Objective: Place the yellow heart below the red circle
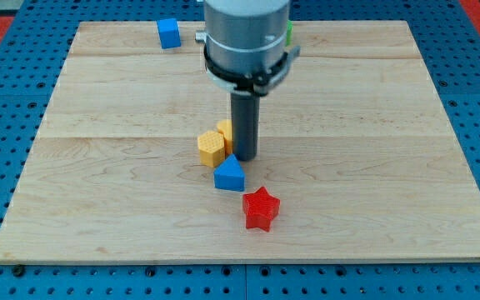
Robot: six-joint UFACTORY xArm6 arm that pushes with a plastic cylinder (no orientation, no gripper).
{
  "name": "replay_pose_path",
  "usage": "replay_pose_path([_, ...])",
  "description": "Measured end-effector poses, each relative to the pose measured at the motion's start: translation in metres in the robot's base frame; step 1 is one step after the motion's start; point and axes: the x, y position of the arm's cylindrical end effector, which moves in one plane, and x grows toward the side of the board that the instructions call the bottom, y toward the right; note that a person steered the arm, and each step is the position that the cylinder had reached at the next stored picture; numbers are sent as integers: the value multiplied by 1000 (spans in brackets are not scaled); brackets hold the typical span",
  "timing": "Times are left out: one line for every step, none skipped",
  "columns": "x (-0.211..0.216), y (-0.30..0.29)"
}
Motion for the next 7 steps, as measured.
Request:
replay_pose_path([-29, -21])
replay_pose_path([-20, -16])
replay_pose_path([-22, -50])
replay_pose_path([-38, -49])
replay_pose_path([-73, -45])
replay_pose_path([-71, -40])
replay_pose_path([-83, -74])
